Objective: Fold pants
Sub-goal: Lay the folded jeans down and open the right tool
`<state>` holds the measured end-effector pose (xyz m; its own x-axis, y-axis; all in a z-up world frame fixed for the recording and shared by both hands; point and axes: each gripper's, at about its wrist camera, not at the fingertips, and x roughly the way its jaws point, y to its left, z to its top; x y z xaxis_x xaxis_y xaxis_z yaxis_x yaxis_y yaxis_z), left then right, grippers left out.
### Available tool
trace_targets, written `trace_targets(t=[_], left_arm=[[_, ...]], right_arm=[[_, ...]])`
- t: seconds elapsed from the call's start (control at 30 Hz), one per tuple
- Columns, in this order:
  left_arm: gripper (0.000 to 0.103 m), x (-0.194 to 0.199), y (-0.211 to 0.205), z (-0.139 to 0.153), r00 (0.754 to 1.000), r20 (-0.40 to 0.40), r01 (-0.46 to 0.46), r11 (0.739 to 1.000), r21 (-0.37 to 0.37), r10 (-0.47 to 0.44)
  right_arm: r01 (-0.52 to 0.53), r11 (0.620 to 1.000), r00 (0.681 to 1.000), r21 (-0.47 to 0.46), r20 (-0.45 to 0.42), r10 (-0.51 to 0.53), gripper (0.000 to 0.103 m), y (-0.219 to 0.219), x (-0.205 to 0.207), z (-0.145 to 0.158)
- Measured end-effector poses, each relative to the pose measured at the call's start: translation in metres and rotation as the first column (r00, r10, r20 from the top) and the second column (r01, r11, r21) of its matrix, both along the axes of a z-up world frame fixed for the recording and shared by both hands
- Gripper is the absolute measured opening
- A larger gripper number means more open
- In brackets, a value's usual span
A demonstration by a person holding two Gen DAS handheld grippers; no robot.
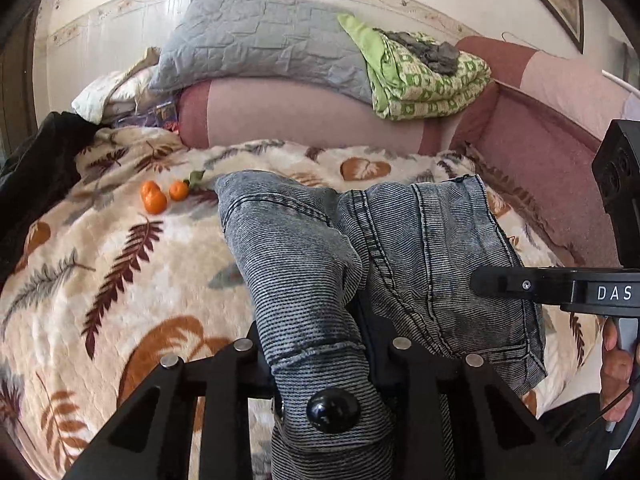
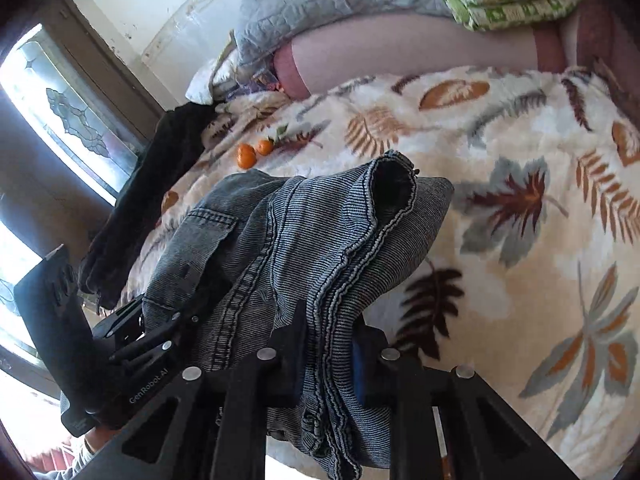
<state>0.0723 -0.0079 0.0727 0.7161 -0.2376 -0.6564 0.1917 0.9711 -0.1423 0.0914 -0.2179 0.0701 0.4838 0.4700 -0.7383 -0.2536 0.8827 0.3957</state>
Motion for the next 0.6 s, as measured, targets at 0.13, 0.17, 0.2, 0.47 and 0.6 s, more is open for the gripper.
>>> trace_targets(t=[0.13, 0.17, 0.2, 0.47, 0.6], left_arm=[[0.033, 0.037, 0.006, 0.002, 1.0, -0.01, -0.025, 1.0, -0.007, 0.025], [0.033, 0.044, 0.008, -0.004, 0.999, -0.025, -0.036, 0.999, -0.007, 0.036], [0.034, 0.05, 0.01, -0.013, 0.998, -0.047, -0.046, 0.999, -0.007, 0.046], [0.069, 0.06, 0.029, -0.075, 0.967, -0.211, -0.134, 0.99, 0.052, 0.142], [0.079, 0.016, 0.03, -0.044, 0.983, -0.108, -0.141, 0.988, 0.07, 0.148]], right_arm=[[-0.004, 1.0, 0.999, 0.004, 0.047, 0.003, 0.019, 0.001, 0.037, 0.014], [-0.01, 1.0, 0.999, 0.003, 0.034, 0.01, 0.019, 0.002, 0.047, 0.008], [-0.01, 1.0, 1.0, 0.005, 0.023, 0.01, 0.019, 0.003, 0.055, 0.0], [0.021, 0.998, 0.99, -0.067, -0.138, -0.03, 0.046, 0.007, 0.083, -0.099], [0.062, 0.992, 0.998, -0.109, -0.018, -0.064, 0.051, -0.001, 0.043, -0.059]])
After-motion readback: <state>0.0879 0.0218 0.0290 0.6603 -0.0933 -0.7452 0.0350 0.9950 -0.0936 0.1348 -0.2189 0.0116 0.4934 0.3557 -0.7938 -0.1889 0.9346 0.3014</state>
